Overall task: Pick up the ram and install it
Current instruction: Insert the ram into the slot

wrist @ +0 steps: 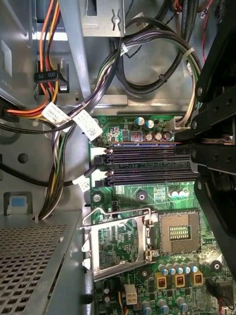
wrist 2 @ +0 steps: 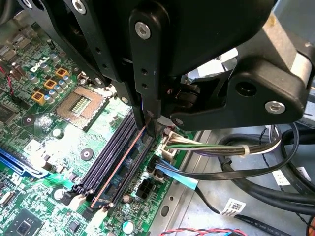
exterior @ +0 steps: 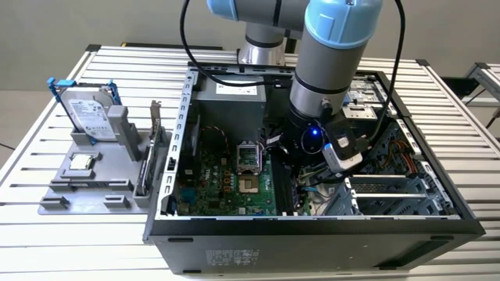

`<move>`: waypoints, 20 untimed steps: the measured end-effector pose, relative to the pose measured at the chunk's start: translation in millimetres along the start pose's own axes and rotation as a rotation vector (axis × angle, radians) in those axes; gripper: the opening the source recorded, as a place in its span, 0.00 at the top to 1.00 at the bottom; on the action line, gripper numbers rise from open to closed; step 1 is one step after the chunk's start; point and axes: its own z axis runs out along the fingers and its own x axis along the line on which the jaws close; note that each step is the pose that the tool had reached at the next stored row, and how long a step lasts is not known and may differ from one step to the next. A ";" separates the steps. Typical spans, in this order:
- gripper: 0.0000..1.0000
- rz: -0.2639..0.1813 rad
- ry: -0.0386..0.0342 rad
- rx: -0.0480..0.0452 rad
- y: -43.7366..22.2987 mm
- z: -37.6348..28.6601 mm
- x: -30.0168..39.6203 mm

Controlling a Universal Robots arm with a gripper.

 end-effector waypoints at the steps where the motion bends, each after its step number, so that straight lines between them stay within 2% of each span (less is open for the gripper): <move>1: 1.00 0.000 0.0000 0.0001 0.0 0.0 0.0; 14: 1.00 -0.002 0.0000 0.0000 0.0 0.4 0.1; 20: 1.00 -0.021 -0.0008 -0.0005 0.0 0.5 1.0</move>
